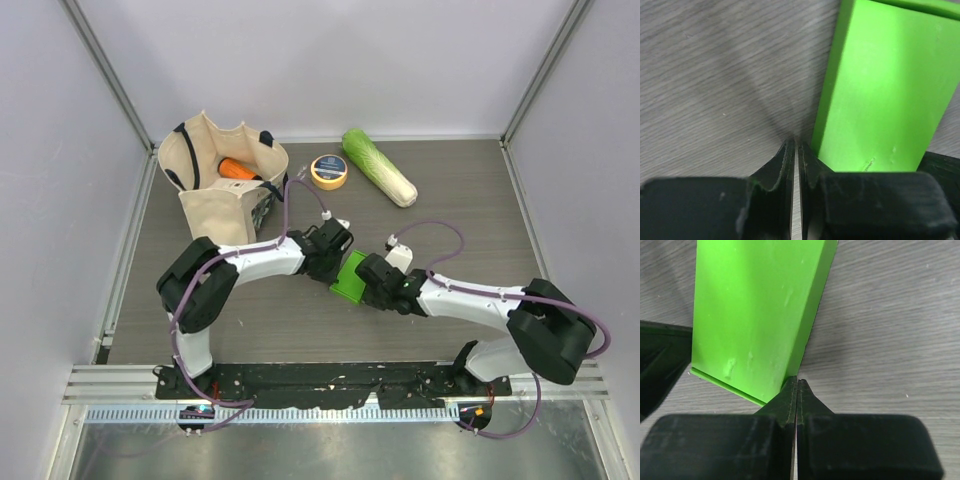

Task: Fold the paper box

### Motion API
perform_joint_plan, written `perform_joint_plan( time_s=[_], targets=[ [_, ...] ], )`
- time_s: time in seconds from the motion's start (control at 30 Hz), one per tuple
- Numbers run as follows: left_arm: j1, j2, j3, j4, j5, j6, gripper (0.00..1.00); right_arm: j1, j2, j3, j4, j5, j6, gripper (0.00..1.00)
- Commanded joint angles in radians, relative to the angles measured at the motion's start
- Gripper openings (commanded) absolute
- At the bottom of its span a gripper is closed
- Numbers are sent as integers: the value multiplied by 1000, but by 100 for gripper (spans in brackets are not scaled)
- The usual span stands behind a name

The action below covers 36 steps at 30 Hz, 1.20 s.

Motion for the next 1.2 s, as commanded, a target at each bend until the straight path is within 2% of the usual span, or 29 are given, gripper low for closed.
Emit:
perform_joint_plan(
  time_s=[0.0, 0.2, 0.47, 0.73, 1.07, 1.17],
  targets=[
    [-30, -16, -18, 14, 16, -38, 10, 3, 30, 16, 110, 27, 11, 1],
    [-84, -57, -83, 69, 115, -101, 9, 6, 13, -22, 193, -13, 21, 1],
    [-165, -126, -176, 65, 152, -164, 9, 37, -54, -62, 169, -108, -61, 1],
    [-285, -153, -219, -3, 108, -235, 8, 173, -133, -79, 78, -138, -60, 1],
    [-461, -186, -272, -46, 17, -348, 7, 361, -248, -143, 26, -50, 79, 1],
    [-480, -180, -281, -46, 4, -367, 7, 404, -245, -154, 24, -17, 113, 1]
  ],
)
